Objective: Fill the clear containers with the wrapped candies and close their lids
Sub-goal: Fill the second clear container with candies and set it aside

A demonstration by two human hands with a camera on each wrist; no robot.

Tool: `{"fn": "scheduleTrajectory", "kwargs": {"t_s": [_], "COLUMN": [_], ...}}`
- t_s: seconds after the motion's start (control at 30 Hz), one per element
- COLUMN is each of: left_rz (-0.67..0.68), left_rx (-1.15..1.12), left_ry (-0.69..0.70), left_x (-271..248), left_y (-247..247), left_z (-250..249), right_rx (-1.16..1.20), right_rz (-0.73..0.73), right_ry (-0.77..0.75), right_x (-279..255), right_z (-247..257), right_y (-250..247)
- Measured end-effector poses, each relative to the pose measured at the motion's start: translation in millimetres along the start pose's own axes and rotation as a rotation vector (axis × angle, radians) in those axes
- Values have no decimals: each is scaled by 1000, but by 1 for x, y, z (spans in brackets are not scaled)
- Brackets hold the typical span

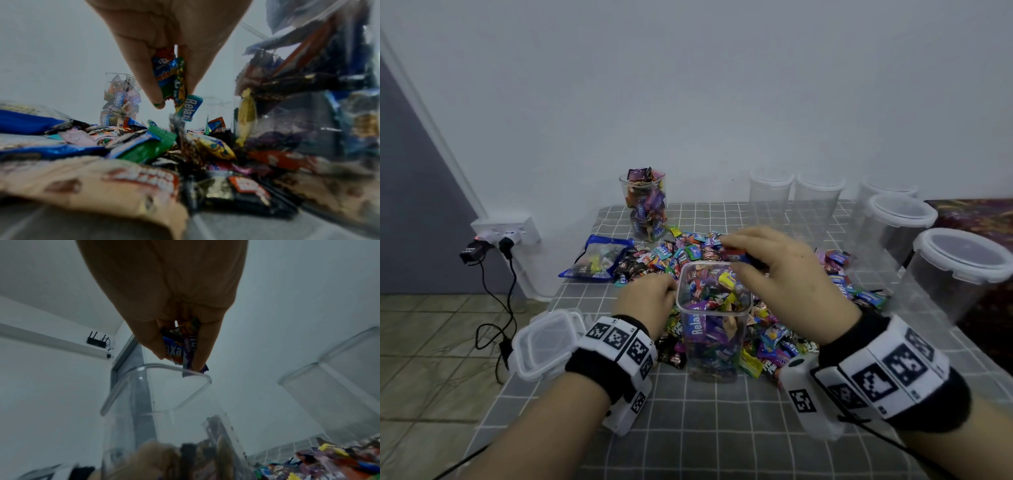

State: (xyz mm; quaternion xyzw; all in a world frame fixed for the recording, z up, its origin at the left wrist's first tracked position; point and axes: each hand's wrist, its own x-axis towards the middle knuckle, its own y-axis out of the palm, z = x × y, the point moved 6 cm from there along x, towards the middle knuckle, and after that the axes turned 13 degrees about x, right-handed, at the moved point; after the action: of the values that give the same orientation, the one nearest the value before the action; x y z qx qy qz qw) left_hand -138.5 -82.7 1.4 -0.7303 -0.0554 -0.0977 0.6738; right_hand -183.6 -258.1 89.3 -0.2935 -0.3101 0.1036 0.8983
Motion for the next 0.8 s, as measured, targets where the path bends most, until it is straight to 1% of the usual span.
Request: {"fn": "scheduleTrajectory", "kwargs": {"t_s": [0.1,0.27,0.4,0.5,0.6,0.67,0.7,0.8], "left_rz": [8,17,4,0,-8,-13,-19,-65], "left_rx": [7,-11,32,20,-55,-93,-105,-149], "left_ry": [-1,3,15,9,-9,-34,-42,-49], "left_x": [0,-1,0,0,0,-1,-1,-5], "left_y": [1,1,-1,1,3,3,2,-6], "left_z": [0,-1,-3,-2,2,6,8,10], "right_rx": [-37,-63,-65,-34,23,98,146,287], "right_rz": [77,112,170,153,73,29,31,137], "right_ry": [-36,-66,-89,-94,-93,-45,15,247], "right_x": [-2,-1,-2,-3,-6,-10,-13,-25], "right_z": [3,7,9,9,7,1,-5,-26], "right_y": [16,23,30,32,28,24,23,27]}}
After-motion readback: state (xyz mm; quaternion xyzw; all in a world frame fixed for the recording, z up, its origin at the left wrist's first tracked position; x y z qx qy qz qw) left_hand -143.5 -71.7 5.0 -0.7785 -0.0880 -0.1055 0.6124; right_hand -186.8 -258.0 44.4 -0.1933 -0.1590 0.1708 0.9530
